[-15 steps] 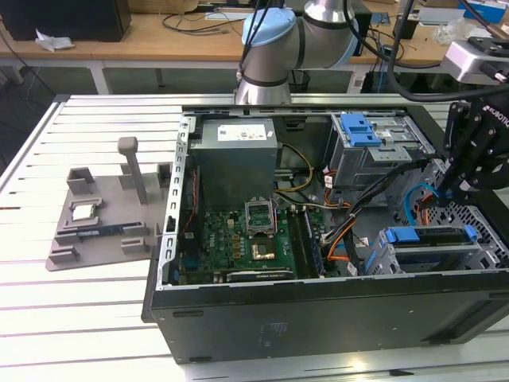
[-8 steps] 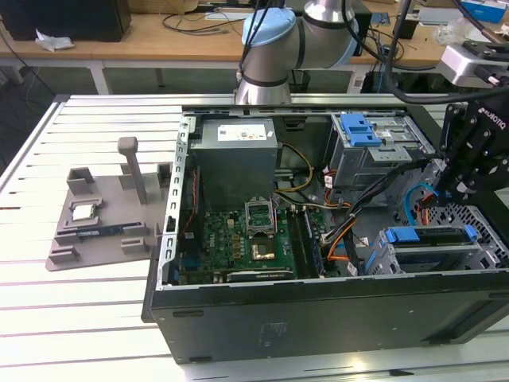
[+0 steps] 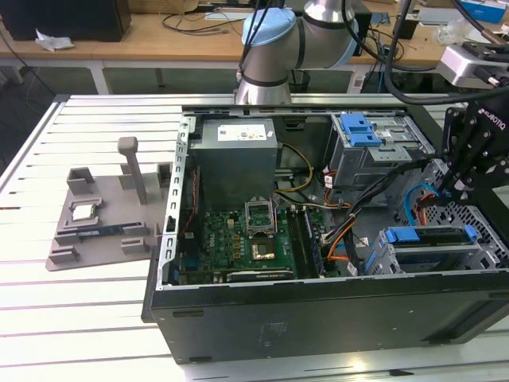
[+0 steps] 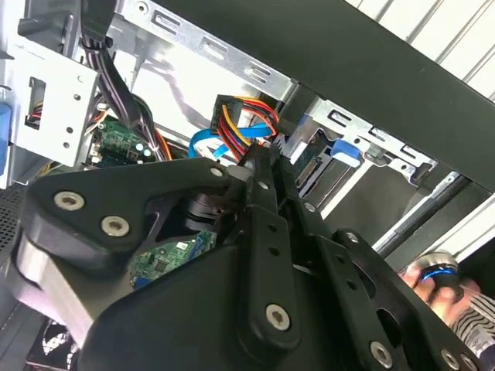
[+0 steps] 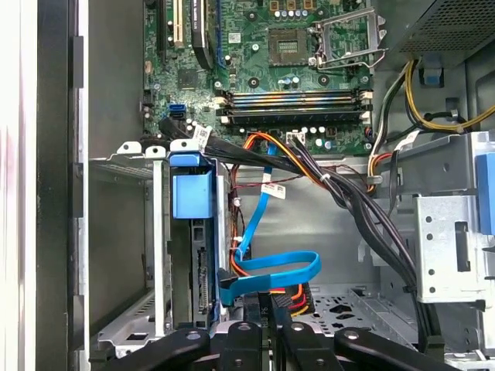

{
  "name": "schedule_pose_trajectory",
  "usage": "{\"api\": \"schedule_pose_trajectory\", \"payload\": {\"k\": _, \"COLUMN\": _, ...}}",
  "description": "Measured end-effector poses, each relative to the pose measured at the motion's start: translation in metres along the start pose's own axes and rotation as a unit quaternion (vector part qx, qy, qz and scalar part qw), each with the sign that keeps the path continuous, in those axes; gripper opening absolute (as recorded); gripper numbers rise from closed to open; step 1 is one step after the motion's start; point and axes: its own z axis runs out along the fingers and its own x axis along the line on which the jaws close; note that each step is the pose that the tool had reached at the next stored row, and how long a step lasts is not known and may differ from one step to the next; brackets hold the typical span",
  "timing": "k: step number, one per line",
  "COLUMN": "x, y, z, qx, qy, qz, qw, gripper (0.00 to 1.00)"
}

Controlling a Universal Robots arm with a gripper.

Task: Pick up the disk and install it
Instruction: 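Insert the first disk wire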

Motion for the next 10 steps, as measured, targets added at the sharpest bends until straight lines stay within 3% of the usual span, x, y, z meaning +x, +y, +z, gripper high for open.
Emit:
{"api": "schedule_pose_trajectory", "payload": {"k": 1, "x": 0.0005, "y": -0.0001, "z": 0.0002, "qx": 0.0000, "qy": -0.0001, "qz": 0.000, "qw": 1.0000, "gripper": 0.17}}
{"api": "schedule_pose_trajectory", "payload": {"k": 6, "x": 0.0277, "y": -0.0003, "z": 0.0041, "qx": 0.0000, "qy": -0.0003, "qz": 0.000, "qw": 1.0000, "gripper": 0.17}}
{"api": "schedule_pose_trajectory", "payload": {"k": 10, "x": 0.0297, "y": 0.0019, "z": 0.0095, "qx": -0.0004, "qy": -0.0007, "qz": 0.008, "qw": 1.0000, "gripper": 0.17}}
